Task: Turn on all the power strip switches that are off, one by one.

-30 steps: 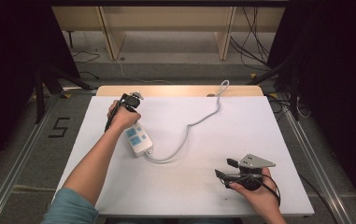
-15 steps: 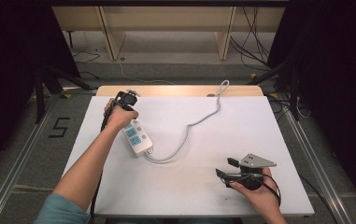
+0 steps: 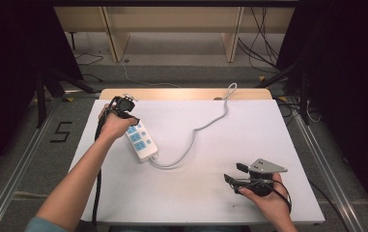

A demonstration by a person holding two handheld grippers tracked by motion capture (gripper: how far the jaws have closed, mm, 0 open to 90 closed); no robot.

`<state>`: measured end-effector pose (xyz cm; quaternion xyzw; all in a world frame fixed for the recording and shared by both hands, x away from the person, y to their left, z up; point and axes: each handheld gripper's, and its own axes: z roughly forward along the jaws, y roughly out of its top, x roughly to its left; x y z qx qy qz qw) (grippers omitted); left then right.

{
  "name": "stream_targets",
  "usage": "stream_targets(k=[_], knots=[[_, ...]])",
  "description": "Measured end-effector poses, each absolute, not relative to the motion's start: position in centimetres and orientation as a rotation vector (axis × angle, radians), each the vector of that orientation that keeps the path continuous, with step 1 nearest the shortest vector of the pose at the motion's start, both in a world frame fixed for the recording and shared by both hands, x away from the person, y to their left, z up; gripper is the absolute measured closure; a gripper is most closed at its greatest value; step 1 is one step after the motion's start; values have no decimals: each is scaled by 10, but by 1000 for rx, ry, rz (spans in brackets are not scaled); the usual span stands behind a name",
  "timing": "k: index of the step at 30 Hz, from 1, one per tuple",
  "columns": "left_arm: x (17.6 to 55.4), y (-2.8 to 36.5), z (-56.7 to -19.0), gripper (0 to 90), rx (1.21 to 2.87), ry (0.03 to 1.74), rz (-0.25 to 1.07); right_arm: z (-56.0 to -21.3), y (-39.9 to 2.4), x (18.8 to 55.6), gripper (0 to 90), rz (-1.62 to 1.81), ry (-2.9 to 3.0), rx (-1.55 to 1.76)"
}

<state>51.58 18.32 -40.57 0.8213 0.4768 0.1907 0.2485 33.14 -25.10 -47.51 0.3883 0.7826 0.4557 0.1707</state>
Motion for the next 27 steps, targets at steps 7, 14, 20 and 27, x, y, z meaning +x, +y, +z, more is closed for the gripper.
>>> stream_targets(k=[7, 14, 20, 27], knots=[[493, 191, -405, 619, 2208, 1241, 493, -473, -257, 332, 342, 1297, 2198, 1118], [471, 200, -403, 523, 2109, 1230, 452, -473, -260, 333, 341, 1294, 2191, 1125], [453, 199, -404, 309, 2071, 1159, 481, -473, -260, 334, 341, 1291, 2195, 1129], [430, 194, -403, 228, 2039, 1032, 472, -473, -260, 335, 342, 1291, 2197, 1121]])
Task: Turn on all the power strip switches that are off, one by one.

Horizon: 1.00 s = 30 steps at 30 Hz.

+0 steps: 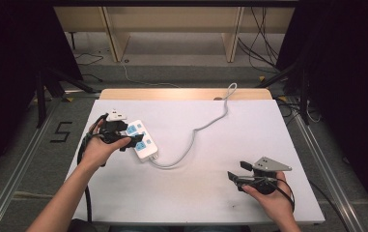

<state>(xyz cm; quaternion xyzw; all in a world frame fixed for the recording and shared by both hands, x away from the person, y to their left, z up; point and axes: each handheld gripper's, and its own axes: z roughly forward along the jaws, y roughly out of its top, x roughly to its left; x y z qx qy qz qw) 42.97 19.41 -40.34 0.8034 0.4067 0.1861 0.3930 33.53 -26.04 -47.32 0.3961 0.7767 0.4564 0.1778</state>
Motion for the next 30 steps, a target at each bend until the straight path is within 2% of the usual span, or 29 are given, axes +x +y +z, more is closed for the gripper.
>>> stream_targets(k=[5, 13, 30], knots=[[413, 191, -411, 167, 2042, 972, 469, -473, -261, 336, 341, 1290, 2199, 1125], [391, 195, -430, 146, 2042, 895, 489, -474, -262, 337, 340, 1288, 2204, 1128], [361, 213, -452, 106, 2042, 843, 483, -476, -260, 338, 339, 1279, 2218, 1133]])
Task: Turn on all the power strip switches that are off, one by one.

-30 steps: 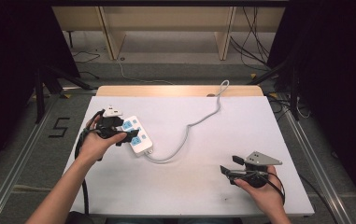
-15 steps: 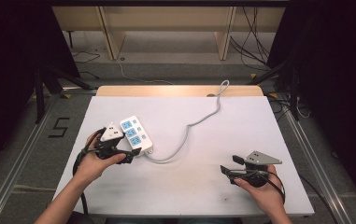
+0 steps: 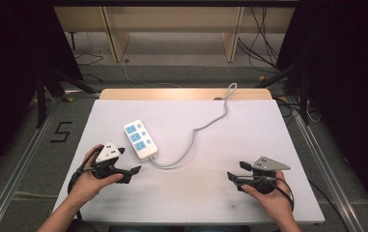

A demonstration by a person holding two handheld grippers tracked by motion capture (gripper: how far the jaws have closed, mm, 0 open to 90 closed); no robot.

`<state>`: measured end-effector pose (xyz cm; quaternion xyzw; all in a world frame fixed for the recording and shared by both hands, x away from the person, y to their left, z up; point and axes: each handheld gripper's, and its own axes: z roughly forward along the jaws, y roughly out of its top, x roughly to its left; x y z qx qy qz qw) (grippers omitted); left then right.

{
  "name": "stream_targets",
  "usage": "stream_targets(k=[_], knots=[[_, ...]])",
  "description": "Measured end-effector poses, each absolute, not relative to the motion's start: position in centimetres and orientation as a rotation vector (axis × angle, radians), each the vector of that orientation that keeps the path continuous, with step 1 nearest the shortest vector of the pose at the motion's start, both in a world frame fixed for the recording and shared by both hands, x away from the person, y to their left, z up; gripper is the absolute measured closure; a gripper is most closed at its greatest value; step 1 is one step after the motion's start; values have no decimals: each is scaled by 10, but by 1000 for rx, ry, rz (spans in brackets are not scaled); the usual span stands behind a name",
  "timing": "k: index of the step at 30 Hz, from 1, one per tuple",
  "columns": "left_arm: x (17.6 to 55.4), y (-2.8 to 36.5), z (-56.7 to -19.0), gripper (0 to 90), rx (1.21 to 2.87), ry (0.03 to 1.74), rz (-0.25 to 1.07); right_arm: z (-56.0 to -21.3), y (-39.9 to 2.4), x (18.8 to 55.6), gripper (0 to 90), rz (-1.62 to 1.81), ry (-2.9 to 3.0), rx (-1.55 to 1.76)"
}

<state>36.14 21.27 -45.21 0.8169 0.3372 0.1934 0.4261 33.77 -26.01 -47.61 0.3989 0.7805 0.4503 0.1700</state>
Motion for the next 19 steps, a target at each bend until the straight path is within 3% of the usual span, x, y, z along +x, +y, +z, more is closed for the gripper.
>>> stream_targets(k=[19], knots=[[355, 225, -468, 81, 2026, 940, 555, -476, -260, 337, 339, 1281, 2223, 1122]])
